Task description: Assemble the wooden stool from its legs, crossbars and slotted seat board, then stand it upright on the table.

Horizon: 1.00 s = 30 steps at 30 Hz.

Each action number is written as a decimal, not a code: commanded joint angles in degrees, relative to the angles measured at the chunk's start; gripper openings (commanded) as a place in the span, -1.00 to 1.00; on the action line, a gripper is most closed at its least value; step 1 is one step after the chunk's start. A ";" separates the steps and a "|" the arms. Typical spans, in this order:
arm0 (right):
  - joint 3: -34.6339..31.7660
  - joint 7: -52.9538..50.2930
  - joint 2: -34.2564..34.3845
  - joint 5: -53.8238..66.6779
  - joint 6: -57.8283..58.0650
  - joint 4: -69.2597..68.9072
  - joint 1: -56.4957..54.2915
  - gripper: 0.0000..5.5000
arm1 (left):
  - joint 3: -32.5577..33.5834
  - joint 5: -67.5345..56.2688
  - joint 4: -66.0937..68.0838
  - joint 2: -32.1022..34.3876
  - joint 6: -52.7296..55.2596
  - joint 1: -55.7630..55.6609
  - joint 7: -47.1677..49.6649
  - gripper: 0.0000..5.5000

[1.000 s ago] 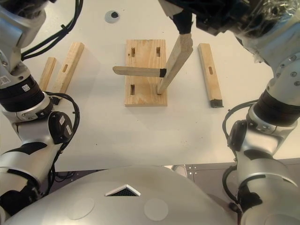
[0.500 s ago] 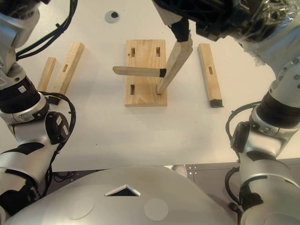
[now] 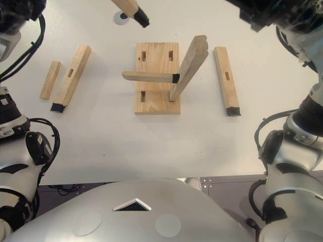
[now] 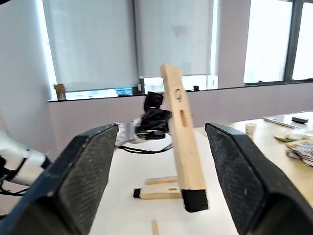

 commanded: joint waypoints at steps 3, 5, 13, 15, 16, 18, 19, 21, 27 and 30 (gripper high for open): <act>-1.59 1.67 -1.94 -5.75 -4.43 6.91 -0.56 0.19 | -4.21 8.97 1.97 1.80 -5.51 11.55 -10.35 -0.28; -1.46 2.33 -1.70 -6.73 -5.01 7.87 -0.18 0.19 | -4.86 11.97 4.66 0.88 -8.88 13.40 -12.70 -0.28; -0.66 4.32 -0.78 -9.41 -6.02 10.14 0.29 0.19 | -6.92 16.68 9.88 -3.77 -15.27 14.77 -16.03 -0.28; -0.75 4.33 -0.75 -9.71 -6.16 10.08 0.74 0.19 | -7.66 17.34 11.06 -4.61 -16.01 14.59 -17.14 -0.28; -0.81 4.34 -0.73 -9.83 -6.13 10.01 0.89 0.19 | -8.28 18.16 11.68 -4.78 -16.75 14.67 -17.90 -0.28; -0.20 5.31 -0.48 -10.41 -6.17 11.15 0.05 0.19 | -8.53 19.27 11.93 -5.03 -18.03 15.78 -18.36 -0.28; -0.01 5.60 -0.48 -10.63 -6.14 11.46 -0.07 0.19 | -8.71 19.61 12.40 -5.07 -18.26 15.92 -18.71 -0.28; 0.53 6.15 -0.43 -11.14 -6.21 12.01 -0.29 0.19 | -9.00 20.25 12.69 -4.87 -18.71 16.62 -19.20 -0.28; 1.22 6.91 -0.14 -12.07 -6.53 12.14 0.32 0.19 | -10.05 23.47 14.68 -1.33 -21.35 16.97 -22.64 -0.28; 1.07 7.21 -0.17 -12.77 -6.85 11.60 1.66 0.19 | -10.97 24.60 15.26 1.83 -21.15 16.32 -26.01 -0.28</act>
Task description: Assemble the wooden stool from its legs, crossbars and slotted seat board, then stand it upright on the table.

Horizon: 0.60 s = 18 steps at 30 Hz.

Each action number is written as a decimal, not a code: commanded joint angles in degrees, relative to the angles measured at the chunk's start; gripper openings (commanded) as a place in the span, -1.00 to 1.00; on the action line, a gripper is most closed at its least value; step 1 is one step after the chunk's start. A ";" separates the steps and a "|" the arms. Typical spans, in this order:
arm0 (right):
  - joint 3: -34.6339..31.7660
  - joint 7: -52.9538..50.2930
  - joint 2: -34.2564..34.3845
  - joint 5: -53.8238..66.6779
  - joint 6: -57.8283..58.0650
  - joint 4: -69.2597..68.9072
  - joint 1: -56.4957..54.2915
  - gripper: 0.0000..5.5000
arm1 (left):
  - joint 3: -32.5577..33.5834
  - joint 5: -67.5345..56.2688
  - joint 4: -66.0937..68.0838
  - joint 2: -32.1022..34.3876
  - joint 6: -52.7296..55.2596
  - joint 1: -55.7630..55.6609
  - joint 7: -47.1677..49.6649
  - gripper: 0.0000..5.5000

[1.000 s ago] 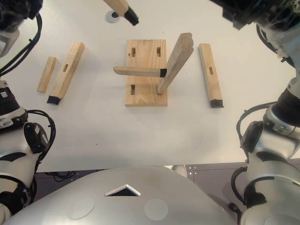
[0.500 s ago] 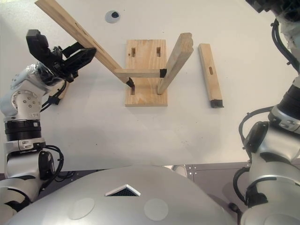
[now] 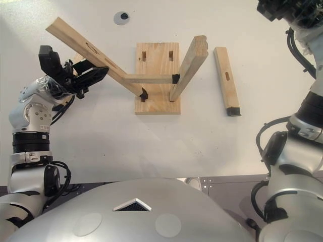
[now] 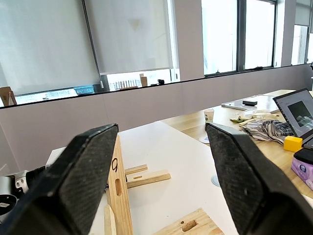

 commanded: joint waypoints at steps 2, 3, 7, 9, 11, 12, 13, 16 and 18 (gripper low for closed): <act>-0.24 0.13 -0.29 -1.00 -0.90 -0.76 1.43 0.19 | -2.93 4.23 0.97 4.73 0.66 -0.05 -3.88 -0.28; -0.19 0.01 -0.13 -1.09 -0.98 -0.84 1.53 0.19 | -3.21 4.07 -0.24 5.14 0.98 0.33 -4.25 -0.28; -0.25 -0.52 0.15 -1.28 -1.06 -1.55 2.26 0.19 | -4.18 4.43 -2.59 6.36 0.82 -0.06 -5.52 -0.28; -0.16 -0.80 0.23 -1.31 -1.20 -1.83 2.57 0.19 | -4.01 4.35 -2.34 6.95 0.83 -1.28 -5.81 -0.28; 0.01 -1.07 0.35 -1.24 -1.27 -2.29 2.97 0.19 | -3.75 4.61 -1.47 7.61 0.22 -3.19 -6.15 -0.28; 0.11 -1.15 0.38 -1.18 -1.32 -2.47 3.14 0.19 | -3.75 5.09 -0.84 7.81 -0.53 -3.95 -6.33 -0.28; 0.20 -1.20 0.41 -1.14 -1.36 -2.59 3.25 0.19 | -3.78 5.68 -0.20 7.83 -1.31 -4.54 -6.55 -0.28; 0.45 -1.26 0.46 -1.28 -1.49 -2.60 3.38 0.19 | -4.36 7.02 1.20 7.57 -2.52 -5.76 -7.62 -0.28; 0.55 -1.23 0.37 -1.30 -1.45 -2.69 3.43 0.19 | -4.67 7.33 1.57 7.50 -2.68 -6.24 -8.24 -0.28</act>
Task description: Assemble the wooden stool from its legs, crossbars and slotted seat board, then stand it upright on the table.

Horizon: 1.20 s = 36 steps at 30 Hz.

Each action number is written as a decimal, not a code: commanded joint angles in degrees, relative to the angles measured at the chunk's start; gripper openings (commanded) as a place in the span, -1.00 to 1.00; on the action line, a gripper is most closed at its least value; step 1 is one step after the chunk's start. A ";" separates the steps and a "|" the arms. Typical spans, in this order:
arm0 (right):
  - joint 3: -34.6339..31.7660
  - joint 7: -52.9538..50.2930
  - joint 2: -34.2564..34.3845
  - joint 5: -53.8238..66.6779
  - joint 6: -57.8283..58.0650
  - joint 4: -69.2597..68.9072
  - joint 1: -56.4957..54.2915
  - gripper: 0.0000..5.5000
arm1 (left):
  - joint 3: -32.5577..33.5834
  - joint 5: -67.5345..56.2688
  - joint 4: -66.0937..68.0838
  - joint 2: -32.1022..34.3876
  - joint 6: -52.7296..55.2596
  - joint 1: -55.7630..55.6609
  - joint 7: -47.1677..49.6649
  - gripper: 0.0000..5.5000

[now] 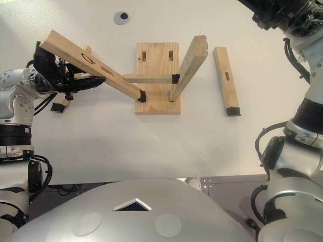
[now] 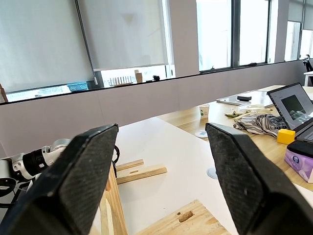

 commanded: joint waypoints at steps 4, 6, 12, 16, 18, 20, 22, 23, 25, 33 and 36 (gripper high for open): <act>0.92 0.16 0.10 -0.89 -0.34 -0.83 0.57 0.19 | -2.45 4.83 1.44 1.63 -4.92 -1.73 -3.25 -0.28; 1.23 0.41 0.11 -1.09 -0.45 -0.81 0.78 0.19 | -3.40 6.02 1.34 1.81 -6.43 -1.82 -4.33 -0.28; 1.55 0.62 0.16 -1.13 -0.44 -1.41 1.42 0.19 | -5.15 7.72 2.61 3.01 -8.62 -4.17 -6.49 -0.28; 1.67 0.46 0.42 -1.23 -0.66 -1.86 2.03 0.19 | -6.10 9.07 4.52 3.54 -9.53 -6.26 -7.39 -0.28; 1.81 0.37 0.48 -1.23 -0.75 -2.04 2.26 0.19 | -6.82 9.64 4.69 3.94 -9.21 -6.89 -7.58 -0.28; 1.93 0.26 0.46 -1.24 -0.92 -2.13 2.45 0.19 | -8.03 10.84 4.44 4.43 -8.22 -7.25 -7.01 -0.28; 2.01 0.14 0.40 -1.30 -1.04 -2.30 2.75 0.19 | -9.49 11.91 3.30 4.67 -6.90 -7.70 -5.63 -0.28; 2.01 0.07 0.35 -1.28 -1.05 -2.43 2.88 0.19 | -10.10 12.10 2.34 4.74 -6.20 -7.78 -4.96 -0.28; 1.91 -0.34 0.34 -1.17 -0.98 -2.92 3.20 0.19 | -11.17 12.63 0.69 4.94 -5.34 -7.80 -4.07 -0.28; 2.29 -1.60 0.94 -1.21 -1.17 -4.05 4.14 0.19 | -15.04 16.57 -1.21 5.59 -5.62 -8.32 -0.47 -0.28; 2.45 -2.00 1.09 -1.25 -1.28 -4.32 4.40 0.19 | -16.51 17.49 -0.75 5.53 -4.53 -9.59 0.35 -0.28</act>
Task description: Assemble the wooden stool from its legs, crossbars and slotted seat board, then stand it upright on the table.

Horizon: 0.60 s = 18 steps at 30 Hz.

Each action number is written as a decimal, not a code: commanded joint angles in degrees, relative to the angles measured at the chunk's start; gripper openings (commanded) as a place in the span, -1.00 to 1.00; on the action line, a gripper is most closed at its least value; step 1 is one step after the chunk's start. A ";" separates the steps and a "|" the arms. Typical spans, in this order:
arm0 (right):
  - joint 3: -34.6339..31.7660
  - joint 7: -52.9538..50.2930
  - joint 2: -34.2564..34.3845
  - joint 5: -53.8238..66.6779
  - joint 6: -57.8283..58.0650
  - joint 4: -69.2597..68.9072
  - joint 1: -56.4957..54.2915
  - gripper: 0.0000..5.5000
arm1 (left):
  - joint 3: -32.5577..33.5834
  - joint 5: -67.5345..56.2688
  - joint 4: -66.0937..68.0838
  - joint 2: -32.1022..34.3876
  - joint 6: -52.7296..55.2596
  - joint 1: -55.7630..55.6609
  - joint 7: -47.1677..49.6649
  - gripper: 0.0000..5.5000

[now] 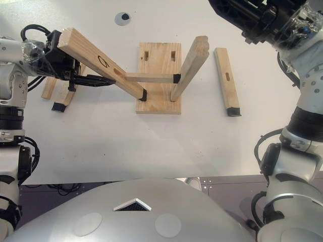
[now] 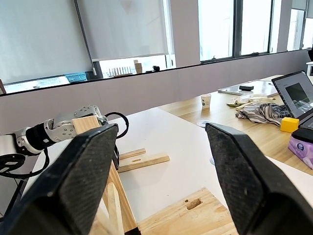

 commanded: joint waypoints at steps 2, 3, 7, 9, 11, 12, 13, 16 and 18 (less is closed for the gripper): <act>0.30 -0.70 0.94 -0.66 -0.66 -0.82 0.46 0.19 | -5.03 7.44 2.14 1.00 2.91 0.42 2.71 -0.28; 0.28 -0.69 0.93 -0.69 -0.80 -0.81 0.60 0.19 | -5.43 7.64 2.36 1.08 3.02 0.06 2.71 -0.28; 0.19 -0.40 1.16 -1.31 -1.87 -0.31 1.46 0.19 | -6.57 7.20 3.90 0.59 5.37 -1.68 2.65 -0.28; 0.26 0.12 1.17 -1.88 -2.77 0.43 2.01 0.19 | -7.38 7.12 4.97 0.42 6.31 -2.41 2.29 -0.28; 0.29 0.36 1.15 -2.16 -3.31 0.86 2.36 0.19 | -7.93 6.96 6.03 0.43 7.07 -2.84 1.89 -0.28; 0.25 0.48 1.11 -2.23 -3.54 1.02 2.55 0.19 | -8.12 6.96 6.66 0.32 7.39 -3.12 1.92 -0.28; 0.20 0.58 1.07 -2.27 -3.70 1.14 2.71 0.19 | -8.37 7.07 7.12 0.29 7.39 -3.33 1.77 -0.28; 0.29 0.60 1.11 -2.42 -4.07 1.19 3.05 0.19 | -9.05 7.42 7.81 0.43 6.80 -3.61 1.28 -0.28; 0.38 0.50 1.09 -2.39 -4.29 1.13 3.25 0.19 | -9.81 7.78 7.88 0.56 6.51 -3.75 0.79 -0.28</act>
